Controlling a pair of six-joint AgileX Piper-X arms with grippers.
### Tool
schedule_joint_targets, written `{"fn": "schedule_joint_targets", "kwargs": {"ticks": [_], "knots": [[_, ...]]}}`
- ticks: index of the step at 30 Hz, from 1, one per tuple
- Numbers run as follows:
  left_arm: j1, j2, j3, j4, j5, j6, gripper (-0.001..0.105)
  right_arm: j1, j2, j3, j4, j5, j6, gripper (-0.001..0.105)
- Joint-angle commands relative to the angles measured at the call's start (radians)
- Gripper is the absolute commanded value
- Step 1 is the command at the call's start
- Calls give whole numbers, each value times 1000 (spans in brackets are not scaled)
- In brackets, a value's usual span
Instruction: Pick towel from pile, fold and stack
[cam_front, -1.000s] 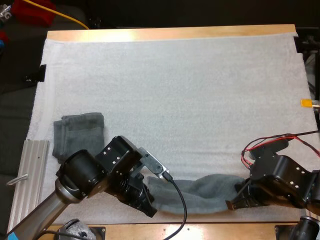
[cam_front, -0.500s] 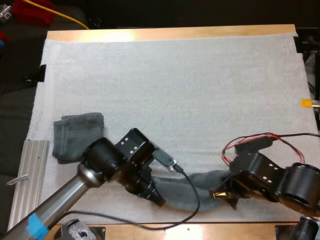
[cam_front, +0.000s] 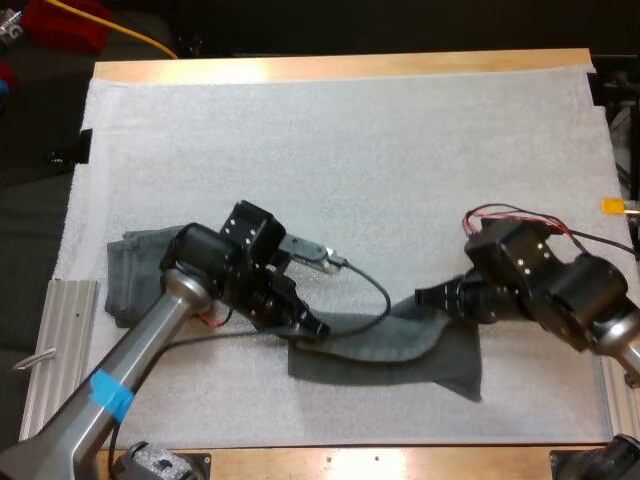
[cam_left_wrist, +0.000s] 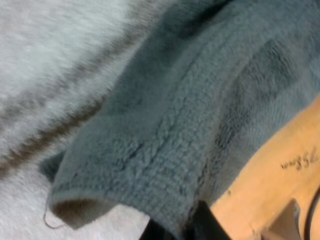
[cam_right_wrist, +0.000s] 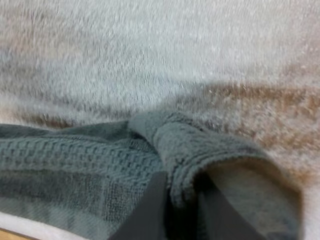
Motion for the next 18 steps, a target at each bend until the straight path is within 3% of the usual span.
{"fn": "schedule_joint_targets", "kwargs": {"ticks": [1,13,18], "knots": [[21,15,-5,-27,33,4,0,-29,18,-1,-29,-40,-11,1],[176,179,-5,-181,221,-69,0,-199,173,-1,-170,-215,45,1],[200,207,-5,-287,240,-142,0,-252,208,-1,-237,-272,99,1]]}}
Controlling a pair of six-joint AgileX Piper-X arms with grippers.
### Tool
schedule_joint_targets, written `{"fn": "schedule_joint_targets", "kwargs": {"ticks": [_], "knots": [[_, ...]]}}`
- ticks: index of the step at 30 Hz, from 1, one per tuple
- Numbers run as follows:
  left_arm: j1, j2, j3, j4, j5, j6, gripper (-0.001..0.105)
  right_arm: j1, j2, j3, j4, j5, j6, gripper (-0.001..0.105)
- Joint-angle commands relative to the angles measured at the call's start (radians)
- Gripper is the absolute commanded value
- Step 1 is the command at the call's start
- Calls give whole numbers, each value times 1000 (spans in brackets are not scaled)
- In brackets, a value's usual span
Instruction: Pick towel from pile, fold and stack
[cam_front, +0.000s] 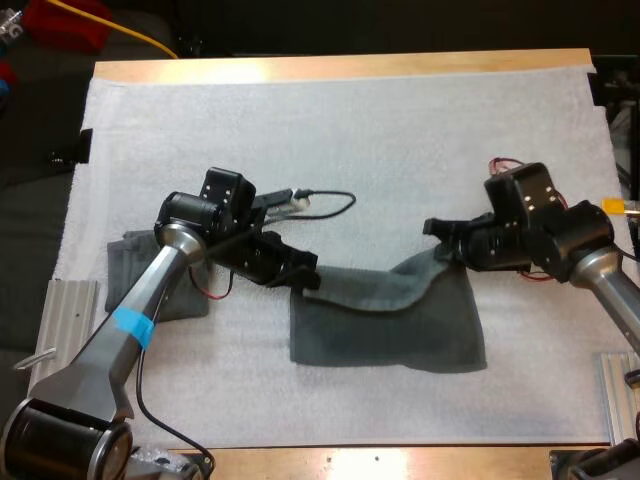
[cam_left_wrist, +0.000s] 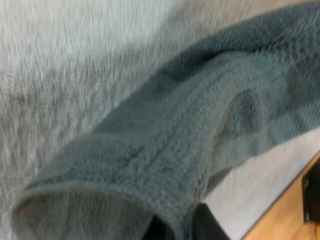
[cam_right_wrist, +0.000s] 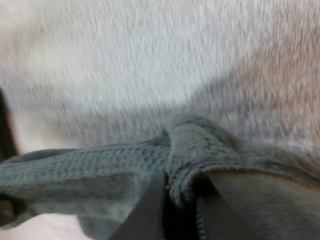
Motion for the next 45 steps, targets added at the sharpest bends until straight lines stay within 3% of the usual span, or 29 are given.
{"fn": "schedule_joint_targets", "kwargs": {"ticks": [1,9,27,29,32,34,37,40,45], "knots": [[5,5,-5,-46,26,-31,0,-15,15,-1,-34,-39,19,1],[34,54,-5,-170,33,-181,0,-63,105,-1,-127,-148,137,1],[99,143,-5,-369,19,-398,0,-67,196,-1,-366,-118,312,1],[109,153,-5,-379,20,-424,3,-67,209,-1,-378,-108,334,1],[120,171,-5,-390,24,-448,24,-67,225,-1,-395,-87,359,3],[120,178,-5,-406,27,-448,49,-67,228,-1,-410,-66,358,10],[120,180,-5,-431,33,-448,74,-67,228,-1,-438,-46,358,23],[120,180,-5,-474,67,-472,65,-67,228,-1,-489,-48,358,40],[120,180,-5,-558,138,-588,64,-67,228,-1,-564,-48,358,60]]}}
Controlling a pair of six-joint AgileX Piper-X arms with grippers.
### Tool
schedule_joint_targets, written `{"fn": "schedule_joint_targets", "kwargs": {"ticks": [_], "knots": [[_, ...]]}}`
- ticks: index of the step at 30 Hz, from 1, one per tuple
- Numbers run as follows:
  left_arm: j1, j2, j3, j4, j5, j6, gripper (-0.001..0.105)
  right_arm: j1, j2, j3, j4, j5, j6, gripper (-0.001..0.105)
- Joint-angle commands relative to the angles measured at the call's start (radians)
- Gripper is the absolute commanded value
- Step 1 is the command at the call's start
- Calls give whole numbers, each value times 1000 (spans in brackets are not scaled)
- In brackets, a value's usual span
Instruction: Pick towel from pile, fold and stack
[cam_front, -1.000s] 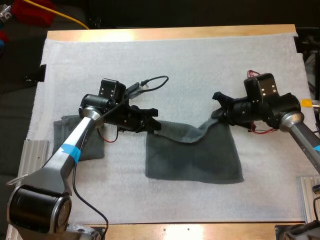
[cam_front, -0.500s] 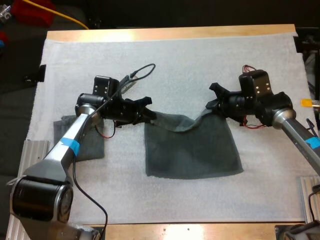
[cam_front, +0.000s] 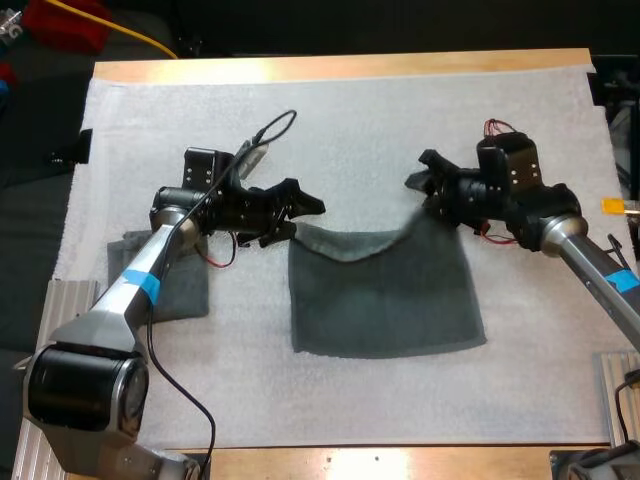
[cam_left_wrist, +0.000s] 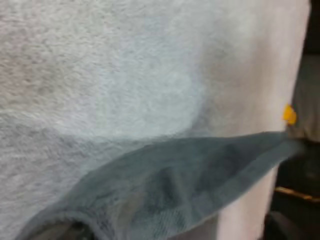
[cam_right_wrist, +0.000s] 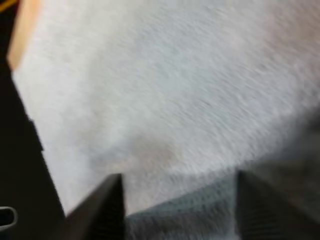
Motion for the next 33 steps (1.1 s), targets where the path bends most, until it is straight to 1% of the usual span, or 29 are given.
{"fn": "schedule_joint_targets", "kwargs": {"ticks": [1,2,4,5,8,10,11,12,14,16,17,19,20,21,23,26,28,29,31,32,33], "knots": [[1,-2,-5,-48,39,-52,64,-4,-5,-1,-28,0,-1,62],[1,-2,-5,-60,44,-69,64,-4,-5,-1,-33,0,-1,62],[1,-2,-5,-101,64,-137,64,-4,-5,-1,-50,0,-1,62],[4,-2,-5,-108,64,-151,64,-4,-5,-1,-55,0,-5,62],[11,0,-5,-151,64,-244,64,-4,-9,-1,-63,-15,-51,62],[22,0,-5,-177,66,-289,64,-4,-21,-1,-47,-60,-169,62],[24,0,-5,-181,71,-291,64,-4,-26,-1,-40,-73,-200,62],[27,0,-5,-193,98,-291,64,-4,-36,-1,-18,-83,-248,62],[27,0,-5,-193,153,-284,64,-1,-51,-1,22,-75,-295,62],[27,0,-5,-193,226,-261,64,-1,-69,-1,77,-61,-353,62],[27,0,-5,-193,251,-252,64,-1,-73,-1,94,-58,-363,62],[27,-3,-5,-189,307,-213,64,-1,-89,-1,162,-39,-432,62],[27,-6,-5,-186,312,-205,64,1,-93,-1,173,-31,-449,62],[27,-15,-5,-166,311,-174,64,0,-103,-1,204,-18,-477,62],[27,-31,-5,-124,291,-114,64,0,-117,-1,249,3,-513,62],[27,-67,-5,-37,236,-4,64,0,-139,-1,314,25,-583,62],[27,-97,-5,27,179,83,64,0,-156,-1,360,31,-617,62],[27,-107,-5,39,168,96,64,0,-159,-1,367,31,-625,62],[27,-140,-5,108,106,182,64,2,-171,-1,412,34,-657,62],[27,-144,-5,128,89,203,64,2,-174,-1,429,38,-663,62],[27,-162,-5,168,50,253,64,2,-179,-1,451,45,-670,62]]}}
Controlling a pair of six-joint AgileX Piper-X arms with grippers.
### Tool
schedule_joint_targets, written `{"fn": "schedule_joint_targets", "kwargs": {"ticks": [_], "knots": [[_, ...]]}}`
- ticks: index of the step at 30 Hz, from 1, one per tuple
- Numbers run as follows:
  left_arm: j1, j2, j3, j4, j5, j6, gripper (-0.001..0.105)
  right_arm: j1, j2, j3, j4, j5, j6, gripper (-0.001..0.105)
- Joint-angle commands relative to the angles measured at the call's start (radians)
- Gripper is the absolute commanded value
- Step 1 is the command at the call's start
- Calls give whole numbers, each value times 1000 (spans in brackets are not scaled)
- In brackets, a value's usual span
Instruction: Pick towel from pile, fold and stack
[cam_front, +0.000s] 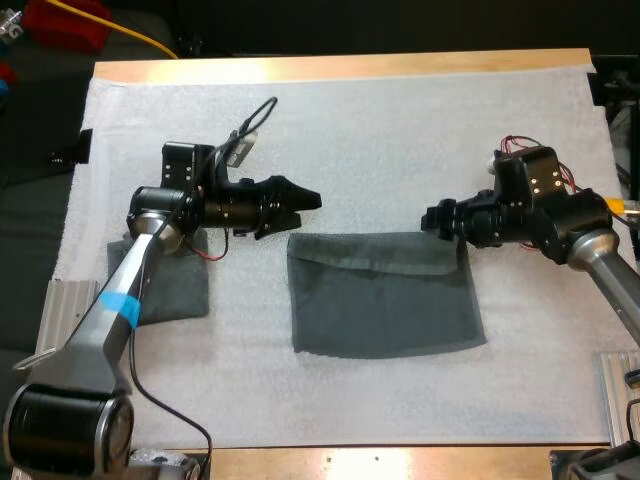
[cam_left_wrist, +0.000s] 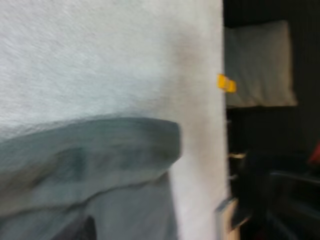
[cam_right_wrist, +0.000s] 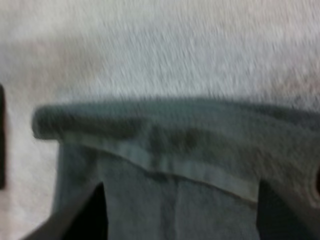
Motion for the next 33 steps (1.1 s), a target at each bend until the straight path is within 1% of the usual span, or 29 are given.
{"fn": "schedule_joint_targets", "kwargs": {"ticks": [1,2,4,5,7,8,9,10,11,13,14,16,20,21,23,24,27,30,33], "knots": [[-4,-34,-5,64,-68,80,64,2,-17,-1,40,10,-30,61],[-4,-44,-5,93,-93,105,64,2,-20,-1,48,13,-37,60],[-8,-81,-5,173,-195,211,64,2,-32,-1,79,20,-53,49],[-11,-91,-5,186,-215,230,64,2,-35,-1,85,20,-56,46],[-29,-133,-5,256,-314,326,64,6,-46,-1,108,15,-58,32],[-33,-140,-5,270,-334,344,64,10,-49,-1,113,15,-58,30],[-50,-160,-5,289,-368,375,64,18,-55,-1,118,15,-60,25],[-67,-177,-5,299,-392,395,64,35,-59,-1,121,15,-63,20],[-77,-190,-5,304,-411,403,64,41,-60,-1,122,15,-66,17],[-114,-226,-5,311,-470,424,64,87,-63,-1,126,24,-72,8],[-123,-235,-5,312,-481,430,64,100,-63,-1,126,29,-72,6],[-158,-271,-5,312,-520,438,64,150,-63,-1,132,97,-72,0],[-205,-322,-5,318,-577,444,64,228,-63,-1,149,170,-71,1],[-229,-344,-5,336,-601,451,64,256,-63,-1,153,191,-69,1],[-248,-364,-5,362,-622,463,64,276,-63,-1,157,214,-59,1],[-268,-379,-5,396,-650,480,64,292,-63,-1,163,227,-44,1],[-296,-401,-5,449,-692,496,64,305,-63,-1,168,235,-43,1],[-320,-414,-5,471,-702,496,64,305,-63,8,164,248,-43,1],[-329,-415,-5,472,-708,496,64,303,-63,45,124,257,-30,1]]}}
